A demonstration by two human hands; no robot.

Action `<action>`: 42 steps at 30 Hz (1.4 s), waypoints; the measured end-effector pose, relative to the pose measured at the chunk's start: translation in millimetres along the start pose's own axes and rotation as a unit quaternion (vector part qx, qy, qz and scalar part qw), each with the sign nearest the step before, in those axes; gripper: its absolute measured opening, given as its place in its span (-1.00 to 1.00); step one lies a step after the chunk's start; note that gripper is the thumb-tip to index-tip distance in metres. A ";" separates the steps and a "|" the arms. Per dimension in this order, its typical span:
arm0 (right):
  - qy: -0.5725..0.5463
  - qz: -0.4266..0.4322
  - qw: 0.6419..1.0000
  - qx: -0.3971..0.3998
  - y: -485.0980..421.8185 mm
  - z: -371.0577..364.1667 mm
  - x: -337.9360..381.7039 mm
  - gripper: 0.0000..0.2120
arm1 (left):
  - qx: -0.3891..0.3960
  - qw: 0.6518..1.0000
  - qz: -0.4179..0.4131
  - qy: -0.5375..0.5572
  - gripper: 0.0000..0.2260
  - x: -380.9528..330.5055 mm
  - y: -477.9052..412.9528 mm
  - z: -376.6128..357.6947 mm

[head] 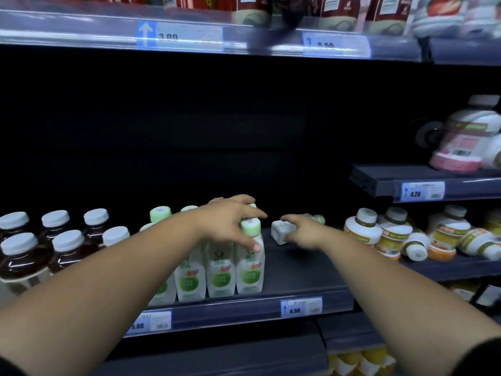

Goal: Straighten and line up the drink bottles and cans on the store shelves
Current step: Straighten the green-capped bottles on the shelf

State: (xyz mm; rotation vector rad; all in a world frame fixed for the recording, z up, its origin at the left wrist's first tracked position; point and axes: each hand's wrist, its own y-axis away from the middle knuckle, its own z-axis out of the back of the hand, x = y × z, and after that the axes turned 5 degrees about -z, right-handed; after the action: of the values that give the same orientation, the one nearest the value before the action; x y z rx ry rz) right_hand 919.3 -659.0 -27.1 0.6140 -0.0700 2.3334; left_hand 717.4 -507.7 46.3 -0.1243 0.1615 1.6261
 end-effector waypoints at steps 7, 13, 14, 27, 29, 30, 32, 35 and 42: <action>0.160 -0.033 0.985 0.046 -26.5 -24.3 -5.5 -0.09 | -0.022 0.994 -0.007 -0.107 -0.21 1.3 -1.0 -12.3; 0.063 0.041 0.997 -0.025 -6.2 -20.3 -14.3 -0.55 | -0.017 0.994 -0.010 -0.110 -0.25 0.6 -1.6 -11.0; 0.024 0.033 0.999 -0.020 -1.5 -19.4 -14.6 -0.63 | -0.016 0.993 -0.010 -0.113 -0.25 0.9 -1.6 -10.7; -0.344 -0.272 0.898 0.009 16.3 -24.4 -5.7 -0.58 | -0.015 0.994 -0.008 -0.106 -0.27 -2.8 1.0 -8.7; -0.373 -0.254 0.892 0.011 22.4 -24.5 -8.7 -0.63 | -0.019 0.994 -0.007 -0.107 -0.27 -3.1 1.2 -9.4; -0.394 -0.233 0.889 0.003 25.6 -25.5 -7.9 -0.63 | -0.020 0.994 -0.006 -0.109 -0.27 -3.2 1.5 -9.7; -0.411 -0.159 0.897 -0.038 31.9 -30.4 -5.6 -0.55 | -0.023 0.994 -0.003 -0.111 -0.25 -3.3 1.7 -10.2; -0.323 -0.033 0.941 -0.092 46.8 -42.4 -3.5 -0.35 | -0.032 0.993 0.003 -0.112 -0.17 -2.9 1.6 -10.8; -0.363 0.068 0.927 0.065 68.4 -42.3 -5.6 -0.40 | -0.030 0.994 0.005 -0.105 -0.21 -8.4 3.9 -7.6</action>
State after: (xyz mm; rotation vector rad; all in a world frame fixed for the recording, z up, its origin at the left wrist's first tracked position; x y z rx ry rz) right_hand 860.6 -704.3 -58.8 1.5562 -0.3065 2.1232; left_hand 713.9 -517.6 40.4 0.0032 -0.0484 1.6431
